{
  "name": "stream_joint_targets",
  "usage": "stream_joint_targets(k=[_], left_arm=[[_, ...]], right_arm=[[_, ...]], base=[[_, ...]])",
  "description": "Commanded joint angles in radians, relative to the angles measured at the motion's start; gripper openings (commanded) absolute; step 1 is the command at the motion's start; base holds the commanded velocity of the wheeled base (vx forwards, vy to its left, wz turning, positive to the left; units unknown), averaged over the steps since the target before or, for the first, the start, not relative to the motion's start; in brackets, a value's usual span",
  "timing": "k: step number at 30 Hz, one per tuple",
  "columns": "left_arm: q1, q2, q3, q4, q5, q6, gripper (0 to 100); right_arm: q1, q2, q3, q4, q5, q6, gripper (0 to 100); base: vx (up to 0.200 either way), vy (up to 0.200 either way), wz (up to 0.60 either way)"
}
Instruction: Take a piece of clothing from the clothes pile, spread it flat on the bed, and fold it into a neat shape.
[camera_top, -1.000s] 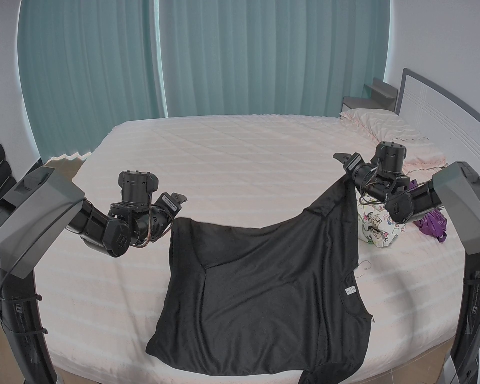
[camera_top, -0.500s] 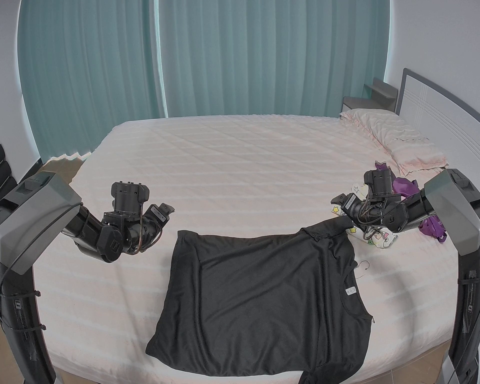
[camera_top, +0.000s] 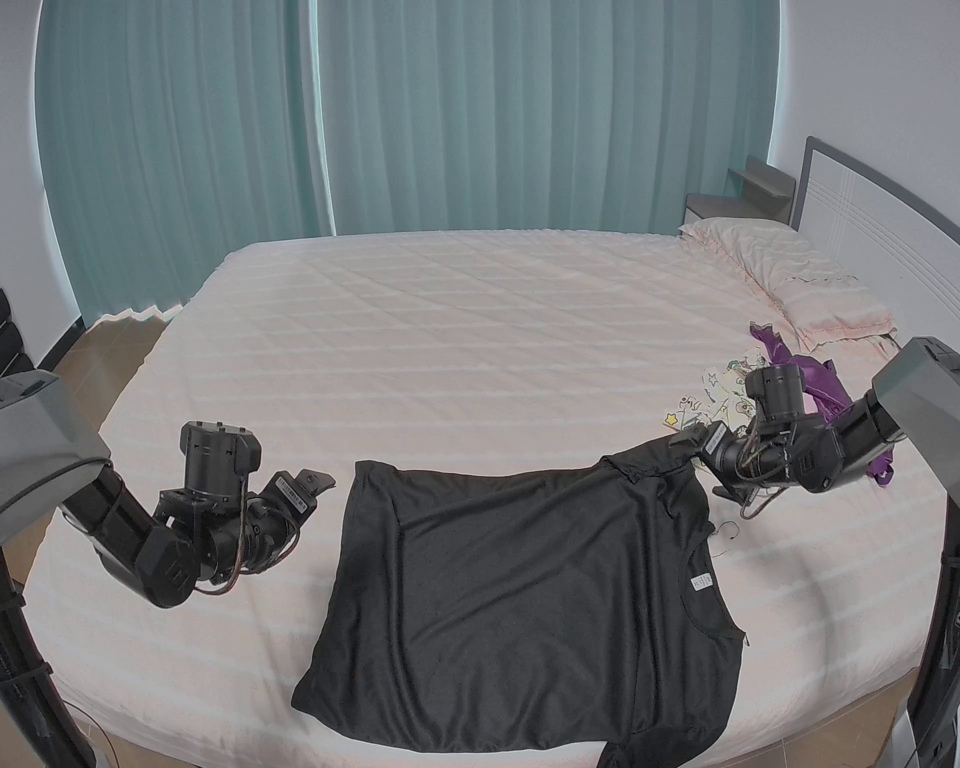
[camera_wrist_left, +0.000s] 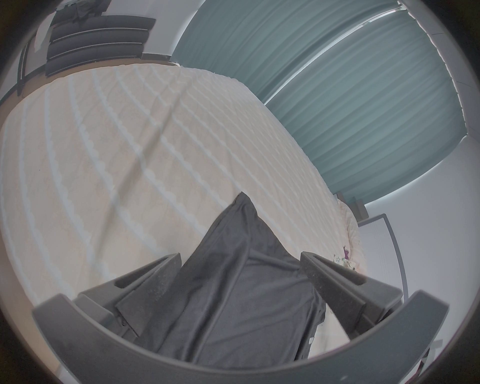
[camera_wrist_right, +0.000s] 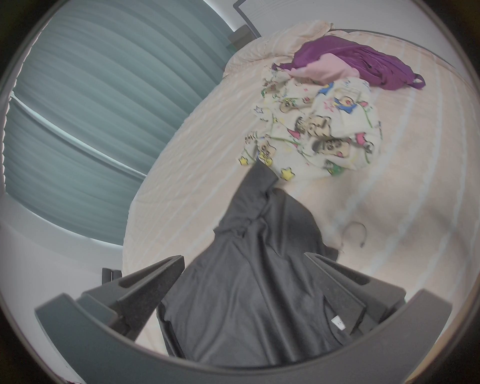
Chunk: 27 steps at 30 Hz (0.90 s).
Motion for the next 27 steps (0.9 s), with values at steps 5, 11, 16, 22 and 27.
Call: stream_joint_targets(k=[5,11,16,22,27], left_arm=[[-0.116,-0.122,0.397,-0.300,-0.009,-0.077,100],[-0.159,-0.080,0.428,-0.313,-0.012,-0.105,100],[-0.162,-0.027,0.438,-0.313,-0.017,-0.107,100],[-0.161,0.094,0.438,-0.315,-0.038,-0.094,100],[-0.158,0.131,0.441,-0.335,-0.028,-0.091,100]], right_arm=[[-0.002,-0.207,0.696,-0.519,0.039,-0.086,100],[-0.022,-0.212,0.798,-0.531,0.110,-0.087,100],[-0.071,-0.192,0.837,-0.556,0.202,-0.081,100],[-0.103,-0.106,0.900,-0.760,0.228,-0.083,100],[-0.093,-0.050,0.952,-0.921,0.224,-0.083,100]], base=[[0.000,0.000,0.00],[-0.200,0.000,0.00],[-0.200,0.000,0.00],[-0.033,0.000,0.00],[0.000,0.000,0.00]])
